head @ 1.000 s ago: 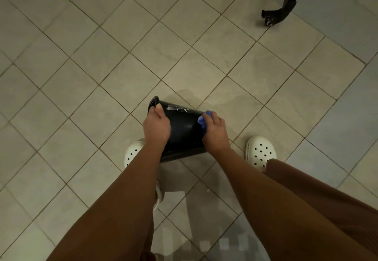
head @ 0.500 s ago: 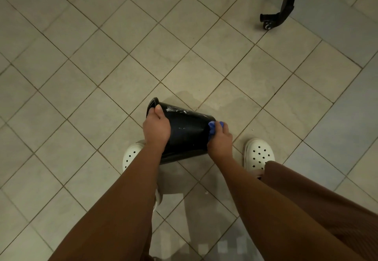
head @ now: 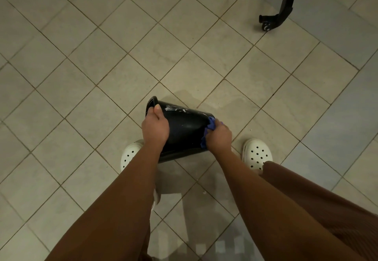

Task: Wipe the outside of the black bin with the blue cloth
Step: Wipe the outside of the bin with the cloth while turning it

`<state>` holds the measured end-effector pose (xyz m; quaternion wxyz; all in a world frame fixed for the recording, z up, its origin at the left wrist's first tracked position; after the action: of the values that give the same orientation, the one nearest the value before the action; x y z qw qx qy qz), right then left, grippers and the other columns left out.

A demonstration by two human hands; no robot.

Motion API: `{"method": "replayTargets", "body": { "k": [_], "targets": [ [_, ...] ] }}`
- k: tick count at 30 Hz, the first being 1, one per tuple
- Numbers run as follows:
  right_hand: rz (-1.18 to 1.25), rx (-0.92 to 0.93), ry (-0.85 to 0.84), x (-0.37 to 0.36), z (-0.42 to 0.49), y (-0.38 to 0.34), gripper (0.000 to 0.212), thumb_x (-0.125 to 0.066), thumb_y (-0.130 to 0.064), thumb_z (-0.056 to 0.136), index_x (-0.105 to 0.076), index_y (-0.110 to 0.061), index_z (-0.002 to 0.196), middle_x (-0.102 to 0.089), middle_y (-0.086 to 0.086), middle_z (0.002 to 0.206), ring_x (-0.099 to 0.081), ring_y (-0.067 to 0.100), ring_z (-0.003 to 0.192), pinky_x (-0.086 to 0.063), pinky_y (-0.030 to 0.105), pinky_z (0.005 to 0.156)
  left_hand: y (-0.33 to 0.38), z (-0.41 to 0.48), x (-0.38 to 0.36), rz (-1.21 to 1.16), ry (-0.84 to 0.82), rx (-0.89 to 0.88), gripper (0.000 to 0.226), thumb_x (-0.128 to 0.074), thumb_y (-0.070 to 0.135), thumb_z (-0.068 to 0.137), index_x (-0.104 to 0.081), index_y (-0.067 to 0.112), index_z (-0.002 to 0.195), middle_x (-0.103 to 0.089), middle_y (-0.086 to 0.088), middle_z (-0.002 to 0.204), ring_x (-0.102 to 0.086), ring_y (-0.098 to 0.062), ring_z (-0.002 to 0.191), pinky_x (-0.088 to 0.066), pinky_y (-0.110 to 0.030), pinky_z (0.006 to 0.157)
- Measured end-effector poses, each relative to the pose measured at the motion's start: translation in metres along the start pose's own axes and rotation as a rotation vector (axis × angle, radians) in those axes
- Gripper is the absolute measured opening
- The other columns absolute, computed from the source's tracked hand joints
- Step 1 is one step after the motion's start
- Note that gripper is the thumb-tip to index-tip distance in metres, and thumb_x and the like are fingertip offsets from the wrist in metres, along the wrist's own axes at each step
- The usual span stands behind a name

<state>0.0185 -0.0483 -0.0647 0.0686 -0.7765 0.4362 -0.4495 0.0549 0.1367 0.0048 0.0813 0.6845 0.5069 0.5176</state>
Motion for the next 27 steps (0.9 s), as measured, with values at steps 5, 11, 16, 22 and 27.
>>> {"method": "replayTargets", "body": {
  "k": [5,11,16,22,27],
  "targets": [
    [0.017,0.161,0.012,-0.009,-0.017,0.032,0.057,-0.052,-0.014,0.092,-0.029,-0.022,0.144,-0.042,0.008,0.133,-0.051,0.024,0.109,-0.047,0.035,0.097,0.002,0.003,0.000,-0.020,0.010,0.019,0.045,-0.024,0.036,0.108,-0.056,0.005,0.118,-0.058,-0.010,0.100,-0.056,-0.025,0.099,-0.043,-0.034,0.084],
    [-0.202,0.583,0.080,-0.015,-0.032,0.019,0.065,-0.066,-0.007,0.082,-0.038,-0.011,0.142,-0.032,0.015,0.149,-0.032,0.032,0.135,-0.030,0.038,0.110,-0.002,0.009,0.002,0.029,-0.016,0.012,0.047,-0.024,0.035,0.108,-0.056,0.004,0.122,-0.062,-0.017,0.112,-0.057,-0.031,0.109,-0.040,-0.034,0.085],
    [-0.209,0.186,-0.087,-0.008,-0.003,0.023,0.053,-0.061,-0.012,0.085,-0.041,-0.012,0.135,-0.049,0.012,0.131,-0.049,0.028,0.115,-0.043,0.034,0.098,-0.003,0.008,0.001,0.065,-0.009,-0.019,0.047,-0.026,0.037,0.107,-0.058,0.004,0.115,-0.063,-0.017,0.101,-0.060,-0.034,0.102,-0.045,-0.038,0.082],
    [-0.136,0.351,0.109,-0.003,-0.036,0.049,0.053,-0.060,-0.010,0.087,-0.042,-0.005,0.136,-0.046,0.018,0.135,-0.050,0.029,0.114,-0.045,0.030,0.093,-0.005,0.011,0.000,0.029,0.013,0.059,0.050,-0.024,0.037,0.108,-0.057,0.003,0.122,-0.063,-0.018,0.109,-0.059,-0.031,0.101,-0.045,-0.037,0.082],
    [-0.385,0.767,0.046,-0.024,-0.055,0.050,0.086,-0.075,-0.005,0.072,-0.027,-0.014,0.143,-0.017,0.013,0.153,-0.015,0.030,0.138,-0.036,0.045,0.105,-0.009,0.012,0.000,0.049,0.008,0.105,0.051,-0.023,0.037,0.108,-0.057,0.003,0.122,-0.062,-0.020,0.113,-0.058,-0.034,0.109,-0.047,-0.044,0.094]
  ]
}}
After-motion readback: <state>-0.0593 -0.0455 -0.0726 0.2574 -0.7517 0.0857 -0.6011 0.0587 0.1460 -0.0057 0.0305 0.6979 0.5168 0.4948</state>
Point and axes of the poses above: each hand's wrist, its own z-axis towards the middle knuckle, its own x-axis out of the back of the hand, y = z × x, the point moved 4 cm from there along z, towards the middle knuckle
